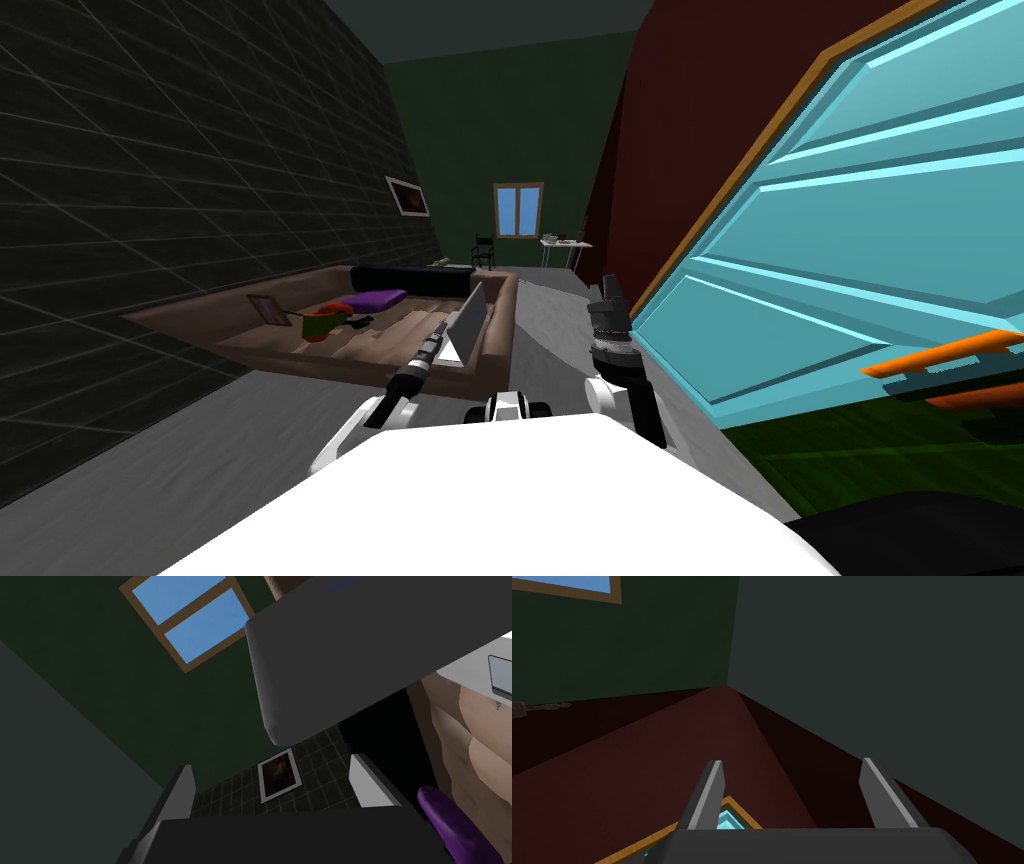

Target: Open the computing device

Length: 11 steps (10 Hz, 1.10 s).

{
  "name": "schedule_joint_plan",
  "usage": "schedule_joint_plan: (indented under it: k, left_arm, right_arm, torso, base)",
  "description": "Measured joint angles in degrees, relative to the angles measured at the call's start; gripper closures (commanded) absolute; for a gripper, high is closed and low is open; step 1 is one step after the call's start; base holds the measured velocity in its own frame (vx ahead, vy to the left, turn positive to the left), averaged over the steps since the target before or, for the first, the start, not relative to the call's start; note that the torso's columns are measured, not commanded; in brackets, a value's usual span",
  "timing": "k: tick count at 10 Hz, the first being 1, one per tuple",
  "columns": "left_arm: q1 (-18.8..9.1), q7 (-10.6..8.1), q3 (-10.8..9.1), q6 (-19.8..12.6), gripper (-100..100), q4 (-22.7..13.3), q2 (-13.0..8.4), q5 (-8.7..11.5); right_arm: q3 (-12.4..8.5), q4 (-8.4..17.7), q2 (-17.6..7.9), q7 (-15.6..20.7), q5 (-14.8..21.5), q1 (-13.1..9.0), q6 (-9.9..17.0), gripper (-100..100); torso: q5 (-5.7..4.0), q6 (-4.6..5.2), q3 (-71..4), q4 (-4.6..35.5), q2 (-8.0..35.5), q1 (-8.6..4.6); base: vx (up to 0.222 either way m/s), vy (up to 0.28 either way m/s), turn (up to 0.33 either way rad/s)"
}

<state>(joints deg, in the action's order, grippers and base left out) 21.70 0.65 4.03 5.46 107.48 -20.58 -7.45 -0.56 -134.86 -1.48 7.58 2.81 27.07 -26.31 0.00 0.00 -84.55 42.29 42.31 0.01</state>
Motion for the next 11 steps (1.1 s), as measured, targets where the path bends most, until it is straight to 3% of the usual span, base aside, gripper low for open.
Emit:
schedule_joint_plan:
  k: [5,6,8,11]
  left_arm:
    - [-1.1,0.77,0.72,-4.2,-100,-3.1,-1.4,-1.6]
    - [-1.1,0.76,0.72,-4.2,100,-3.1,-1.4,-1.6]
    - [-1.2,0.08,1.0,-4.2,100,-3.3,-1.0,-0.7]
    - [-2.2,-2.93,1.93,-4.1,100,-4.0,0.4,2.3]
  right_arm:
    - [0.0,0.0,0.0,0.0,0.0,0.0,0.0,0]
    - [0.0,0.0,0.0,0.0,0.0,0.0,0.0,0]
    - [0.0,0.0,0.0,0.0,0.0,0.0,0.0,0]
    - [0.0,0.0,0.0,0.0,0.0,0.0,0.0,0]
  torso:
    - [0.01,-0.01,0.0,0.0,0.0,0.06]
    - [0.02,0.0,0.0,0.0,0.0,0.08]
    - [0.15,0.0,0.0,0.0,-0.1,0.43]
    - [0.26,-0.18,-0.2,-0.2,-0.3,0.59]
  base:
    - [0.011,-0.029,-0.032]
    - [0.0,0.0,0.0]
    - [0.002,0.153,-0.06]
    - [-0.008,0.215,-0.043]
